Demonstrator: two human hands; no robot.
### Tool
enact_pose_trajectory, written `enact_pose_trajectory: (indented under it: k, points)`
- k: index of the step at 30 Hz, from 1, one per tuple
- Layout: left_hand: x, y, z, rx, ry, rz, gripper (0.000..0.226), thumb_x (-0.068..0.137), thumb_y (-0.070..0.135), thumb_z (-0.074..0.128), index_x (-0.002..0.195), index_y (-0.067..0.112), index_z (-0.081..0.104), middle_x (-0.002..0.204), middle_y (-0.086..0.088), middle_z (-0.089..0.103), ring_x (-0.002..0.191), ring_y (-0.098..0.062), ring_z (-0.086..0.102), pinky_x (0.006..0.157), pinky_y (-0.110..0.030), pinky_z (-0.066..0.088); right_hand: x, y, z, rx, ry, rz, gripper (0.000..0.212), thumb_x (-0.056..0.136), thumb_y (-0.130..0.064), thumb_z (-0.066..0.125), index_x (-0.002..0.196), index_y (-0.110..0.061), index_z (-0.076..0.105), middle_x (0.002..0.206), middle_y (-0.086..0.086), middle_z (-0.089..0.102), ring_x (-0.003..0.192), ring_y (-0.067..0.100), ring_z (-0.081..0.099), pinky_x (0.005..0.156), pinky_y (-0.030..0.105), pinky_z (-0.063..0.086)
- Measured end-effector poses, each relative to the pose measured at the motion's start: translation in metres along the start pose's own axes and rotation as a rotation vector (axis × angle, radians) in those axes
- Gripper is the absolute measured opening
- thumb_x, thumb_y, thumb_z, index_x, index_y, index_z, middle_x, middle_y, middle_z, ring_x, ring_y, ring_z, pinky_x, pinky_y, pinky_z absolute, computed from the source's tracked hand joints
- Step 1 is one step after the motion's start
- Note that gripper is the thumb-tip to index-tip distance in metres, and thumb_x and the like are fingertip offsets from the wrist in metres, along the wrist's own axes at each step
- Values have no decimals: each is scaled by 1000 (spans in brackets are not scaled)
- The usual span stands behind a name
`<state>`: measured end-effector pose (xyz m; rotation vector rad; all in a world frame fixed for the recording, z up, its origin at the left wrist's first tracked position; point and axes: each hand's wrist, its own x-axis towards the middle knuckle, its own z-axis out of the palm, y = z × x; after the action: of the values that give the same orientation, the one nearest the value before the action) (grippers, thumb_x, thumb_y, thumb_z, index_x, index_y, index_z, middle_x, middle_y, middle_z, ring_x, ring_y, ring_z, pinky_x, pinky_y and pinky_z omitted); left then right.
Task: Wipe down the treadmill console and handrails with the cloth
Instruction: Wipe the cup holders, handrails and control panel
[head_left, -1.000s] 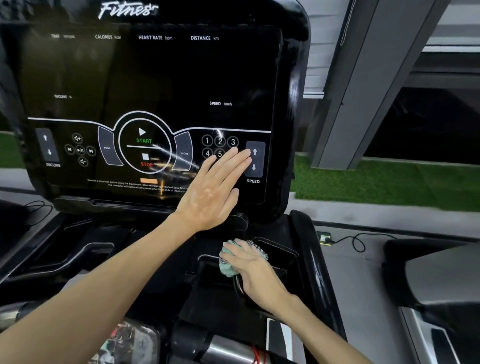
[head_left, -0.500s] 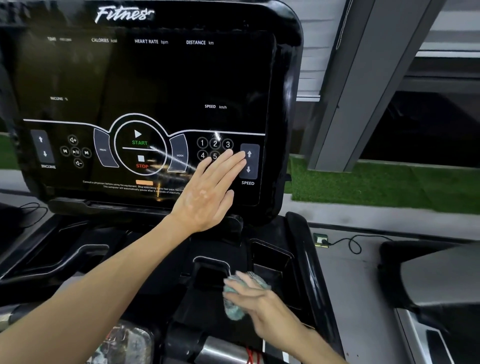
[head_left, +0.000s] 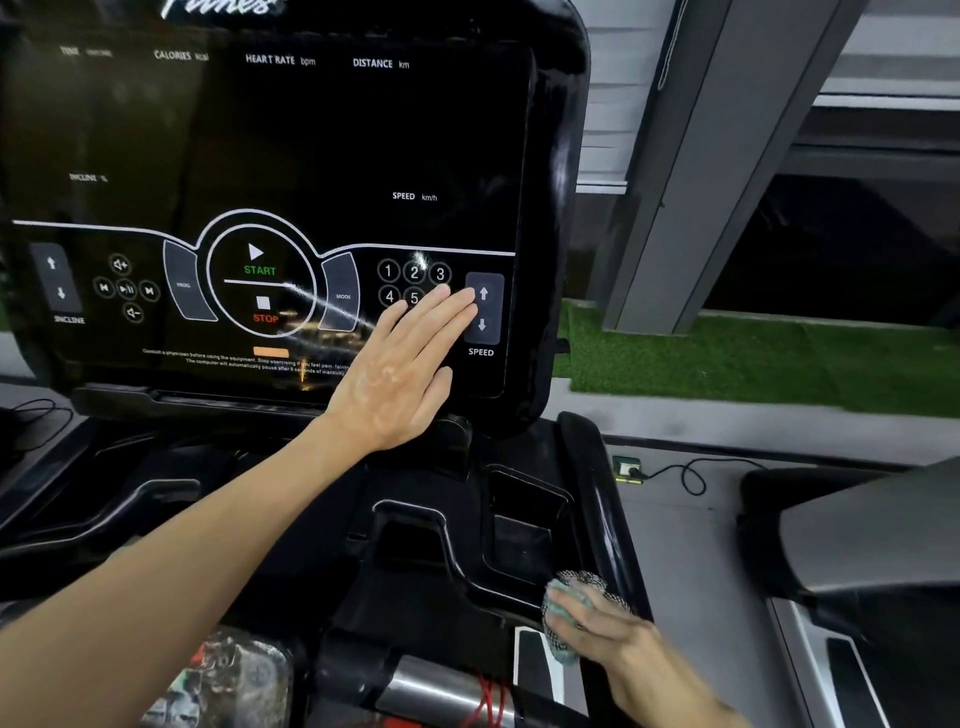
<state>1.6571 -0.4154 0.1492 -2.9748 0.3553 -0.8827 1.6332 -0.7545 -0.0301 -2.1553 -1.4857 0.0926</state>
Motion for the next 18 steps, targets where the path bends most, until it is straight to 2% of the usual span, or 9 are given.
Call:
enact_pose_trajectory:
  k: [2, 4, 6, 8, 10, 12, 15, 17, 18]
  points:
    - [0, 1, 0, -8, 1, 0, 60, 89, 13, 45, 147, 3, 34, 156, -9, 30, 147, -24, 22, 119, -41, 17, 12, -6, 0, 29, 102, 63, 87, 65, 19, 70, 137, -24, 50, 146, -12, 43, 132, 13, 45, 106, 31, 40]
    - [-1, 2, 0, -13, 2, -2, 60, 89, 13, 46, 147, 3, 34, 156, -9, 30, 147, -24, 22, 119, -41, 18, 31, -8, -9, 93, 203, 143, 72, 70, 21, 57, 133, -14, 55, 140, -9, 48, 130, 9, 47, 109, 24, 33]
    - [-1, 1, 0, -8, -2, 1, 61, 89, 13, 45, 147, 3, 33, 156, -8, 30, 147, -23, 22, 119, -41, 17, 55, -5, -22, 117, 228, 252, 69, 72, 25, 52, 133, -8, 55, 139, -4, 45, 129, 20, 48, 109, 7, 22]
    - [-1, 0, 0, -7, -4, 1, 61, 89, 13, 45, 148, 3, 32, 157, -8, 29, 147, -23, 22, 119, -41, 17, 82, 2, -31, 116, 238, 328, 62, 80, 21, 48, 135, -6, 53, 139, 0, 46, 130, 22, 43, 106, -1, 15]
    - [-1, 0, -1, -5, -5, 2, 61, 89, 13, 46, 148, 3, 32, 157, -8, 29, 147, -23, 22, 119, -41, 17, 110, 8, -30, 81, 266, 339, 57, 81, 18, 47, 133, -4, 55, 139, 10, 50, 129, 21, 46, 108, 4, 17]
    - [-1, 1, -1, 0, -7, 2, 61, 88, 13, 46, 147, 4, 33, 157, -8, 29, 147, -23, 22, 119, -41, 18, 136, 9, -21, 32, 260, 310, 53, 83, 16, 48, 132, -2, 55, 140, 15, 51, 130, 26, 48, 109, 14, 27]
    - [0, 1, -1, 2, -7, -5, 61, 89, 14, 46, 147, 4, 33, 156, -8, 30, 147, -23, 22, 119, -42, 18, 159, 13, -2, -18, 134, 397, 57, 84, 13, 47, 138, -6, 48, 144, 13, 45, 134, 31, 40, 110, 34, 34]
    - [0, 2, 0, -4, -10, -12, 61, 89, 15, 46, 147, 4, 33, 156, -8, 30, 147, -23, 22, 118, -43, 20, 169, 16, -3, 44, 125, 441, 52, 83, 10, 43, 131, -6, 54, 134, 14, 53, 127, 34, 47, 105, 42, 41]
    - [1, 2, 0, -4, -9, -13, 61, 89, 15, 47, 147, 4, 34, 156, -8, 30, 147, -23, 22, 118, -44, 21, 175, 19, -7, 93, 148, 483, 45, 83, 7, 41, 122, -7, 60, 121, 14, 61, 115, 35, 55, 94, 42, 47]
